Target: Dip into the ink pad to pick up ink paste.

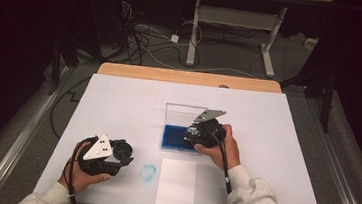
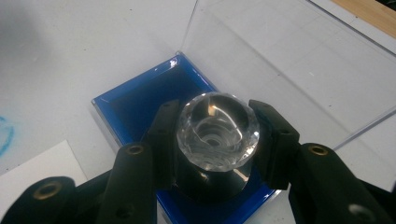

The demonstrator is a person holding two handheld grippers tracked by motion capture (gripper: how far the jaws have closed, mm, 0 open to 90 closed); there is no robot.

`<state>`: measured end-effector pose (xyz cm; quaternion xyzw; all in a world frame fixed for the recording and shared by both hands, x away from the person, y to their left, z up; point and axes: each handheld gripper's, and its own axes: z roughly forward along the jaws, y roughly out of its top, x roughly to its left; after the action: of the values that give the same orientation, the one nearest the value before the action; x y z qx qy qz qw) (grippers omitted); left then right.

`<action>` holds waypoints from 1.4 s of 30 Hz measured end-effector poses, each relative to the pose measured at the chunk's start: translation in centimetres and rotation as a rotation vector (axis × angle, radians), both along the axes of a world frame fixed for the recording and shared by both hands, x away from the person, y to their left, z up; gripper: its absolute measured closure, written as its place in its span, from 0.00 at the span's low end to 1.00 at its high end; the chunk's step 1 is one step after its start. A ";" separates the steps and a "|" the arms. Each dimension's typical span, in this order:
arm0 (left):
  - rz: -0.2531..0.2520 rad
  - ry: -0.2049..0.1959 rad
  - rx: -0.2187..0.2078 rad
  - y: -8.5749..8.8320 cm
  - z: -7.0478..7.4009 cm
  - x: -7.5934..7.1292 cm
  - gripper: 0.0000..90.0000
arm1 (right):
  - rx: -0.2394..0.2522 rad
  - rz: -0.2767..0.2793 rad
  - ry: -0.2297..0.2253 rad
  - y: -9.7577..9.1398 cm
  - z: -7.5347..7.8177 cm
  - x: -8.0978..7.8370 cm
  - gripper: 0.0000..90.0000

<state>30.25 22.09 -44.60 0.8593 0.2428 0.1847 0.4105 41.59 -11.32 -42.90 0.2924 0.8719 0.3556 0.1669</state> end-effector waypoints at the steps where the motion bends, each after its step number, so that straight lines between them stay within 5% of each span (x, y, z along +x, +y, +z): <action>1: -0.001 0.000 0.000 0.0 0.0 0.0 0.40 | 0.000 0.000 0.000 0.0 0.0 0.0 0.63; 9: 0.003 0.001 0.001 0.1 0.0 0.0 0.40 | 0.015 -0.007 0.003 -0.3 -0.1 -0.2 0.63; 13: 0.004 0.006 -0.008 0.0 -0.1 0.0 0.40 | -0.014 -0.006 -0.013 0.0 0.1 -0.6 0.63; 17: -0.006 -0.004 0.005 -0.1 0.0 -0.1 0.40 | 0.026 -0.011 0.016 -0.6 -0.1 -0.1 0.63; 42: -0.012 -0.009 0.016 -0.2 0.1 -0.1 0.40 | -0.006 -0.006 -0.001 -0.3 0.1 -0.7 0.63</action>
<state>30.14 21.91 -44.53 0.8632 0.2342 0.1877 0.4059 40.87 -11.61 -42.81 0.2942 0.8721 0.3525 0.1693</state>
